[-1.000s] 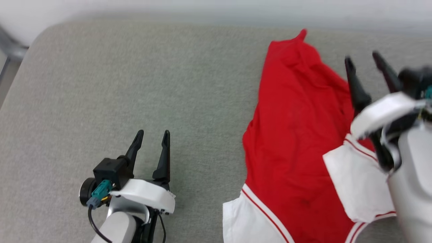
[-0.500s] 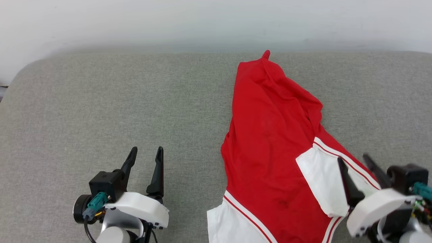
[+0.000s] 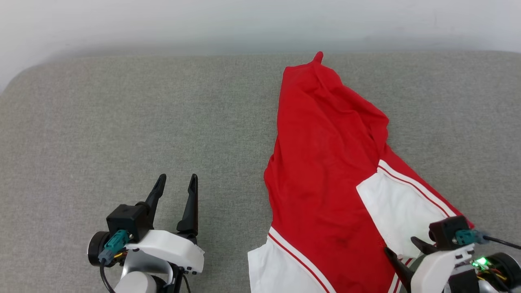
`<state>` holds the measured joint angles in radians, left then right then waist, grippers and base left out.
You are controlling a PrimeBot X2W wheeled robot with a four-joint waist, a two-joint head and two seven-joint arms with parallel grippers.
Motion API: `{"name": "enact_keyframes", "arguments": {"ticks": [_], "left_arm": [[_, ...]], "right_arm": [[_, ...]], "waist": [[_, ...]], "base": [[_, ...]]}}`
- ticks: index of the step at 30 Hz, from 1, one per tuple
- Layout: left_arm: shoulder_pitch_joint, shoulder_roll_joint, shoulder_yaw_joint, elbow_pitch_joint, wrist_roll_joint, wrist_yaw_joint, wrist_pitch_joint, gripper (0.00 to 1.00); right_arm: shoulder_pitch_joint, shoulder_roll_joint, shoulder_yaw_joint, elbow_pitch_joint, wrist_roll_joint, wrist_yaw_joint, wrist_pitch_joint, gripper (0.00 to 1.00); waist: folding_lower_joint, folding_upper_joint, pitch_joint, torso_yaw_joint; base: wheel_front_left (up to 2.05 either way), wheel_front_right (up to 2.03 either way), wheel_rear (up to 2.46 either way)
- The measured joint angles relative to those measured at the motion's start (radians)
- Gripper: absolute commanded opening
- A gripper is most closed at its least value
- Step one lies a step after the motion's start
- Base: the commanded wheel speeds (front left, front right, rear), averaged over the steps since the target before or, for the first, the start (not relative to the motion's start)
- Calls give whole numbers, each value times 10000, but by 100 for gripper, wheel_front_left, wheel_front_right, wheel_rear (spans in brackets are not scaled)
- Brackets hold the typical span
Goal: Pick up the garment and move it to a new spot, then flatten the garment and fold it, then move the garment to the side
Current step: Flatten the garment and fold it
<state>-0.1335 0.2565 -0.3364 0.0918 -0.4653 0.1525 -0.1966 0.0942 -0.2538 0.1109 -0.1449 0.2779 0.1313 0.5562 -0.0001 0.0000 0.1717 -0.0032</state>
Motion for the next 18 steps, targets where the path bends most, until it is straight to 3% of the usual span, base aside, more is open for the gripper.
{"name": "enact_keyframes", "arguments": {"ticks": [10,11,12,13,14,18], "left_arm": [[-230,-73,-35,102,-69,-29,-132,100],[-256,-81,-35,123,-71,-31,-173,100],[-279,-84,-29,148,-73,-31,-182,100],[-300,-84,-21,176,-75,-33,-190,100],[-309,-86,-12,194,-94,-31,-199,100],[-309,-82,25,290,-128,-23,-265,100]], "right_arm": [[-915,-585,817,1024,299,-2,802,100],[-949,-598,798,1045,305,-2,794,76],[-958,-596,748,1041,305,-2,761,37],[-974,-596,694,1028,303,-2,688,9],[-1003,-598,654,999,297,-2,675,0],[-1158,-573,339,646,217,0,393,0]], "waist": [[1,0,598,365],[2,0,638,396],[2,0,667,418],[2,0,685,427],[2,0,690,420],[2,0,622,330]], "base": [[0,0,0],[0,0,0],[0,0,0],[0,0,0],[0,0,0],[0,0,0]]}}
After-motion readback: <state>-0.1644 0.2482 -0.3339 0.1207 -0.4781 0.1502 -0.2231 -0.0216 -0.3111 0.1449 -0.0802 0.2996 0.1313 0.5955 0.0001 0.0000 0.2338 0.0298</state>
